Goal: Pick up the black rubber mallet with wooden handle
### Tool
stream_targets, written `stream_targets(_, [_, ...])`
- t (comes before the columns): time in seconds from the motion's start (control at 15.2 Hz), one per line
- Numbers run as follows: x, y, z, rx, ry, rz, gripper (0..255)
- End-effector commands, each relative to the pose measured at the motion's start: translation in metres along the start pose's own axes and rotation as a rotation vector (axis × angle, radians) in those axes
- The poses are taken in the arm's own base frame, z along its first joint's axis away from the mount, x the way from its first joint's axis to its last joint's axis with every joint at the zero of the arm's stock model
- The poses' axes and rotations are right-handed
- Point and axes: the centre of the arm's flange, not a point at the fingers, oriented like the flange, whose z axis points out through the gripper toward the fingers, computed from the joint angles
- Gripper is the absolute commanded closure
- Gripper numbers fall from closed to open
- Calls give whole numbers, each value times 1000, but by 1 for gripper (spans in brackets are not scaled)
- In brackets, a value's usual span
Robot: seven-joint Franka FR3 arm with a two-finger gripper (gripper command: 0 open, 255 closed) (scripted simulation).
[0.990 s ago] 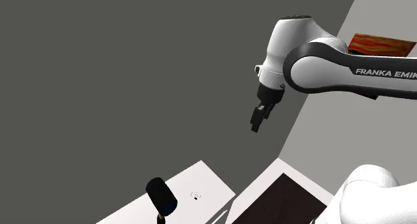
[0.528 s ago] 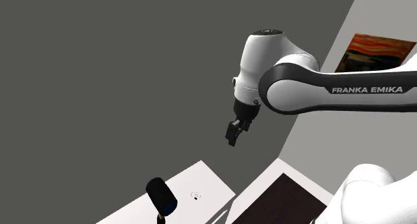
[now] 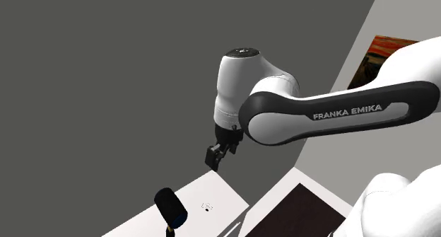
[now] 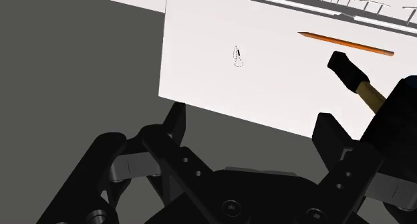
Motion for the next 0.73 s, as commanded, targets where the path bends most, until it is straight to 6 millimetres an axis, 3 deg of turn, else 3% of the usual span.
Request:
stream_targets(0.0, [11, -22, 6, 4, 5, 4, 0])
stream_targets(0.66, [63, -134, 46, 15, 23, 13, 0])
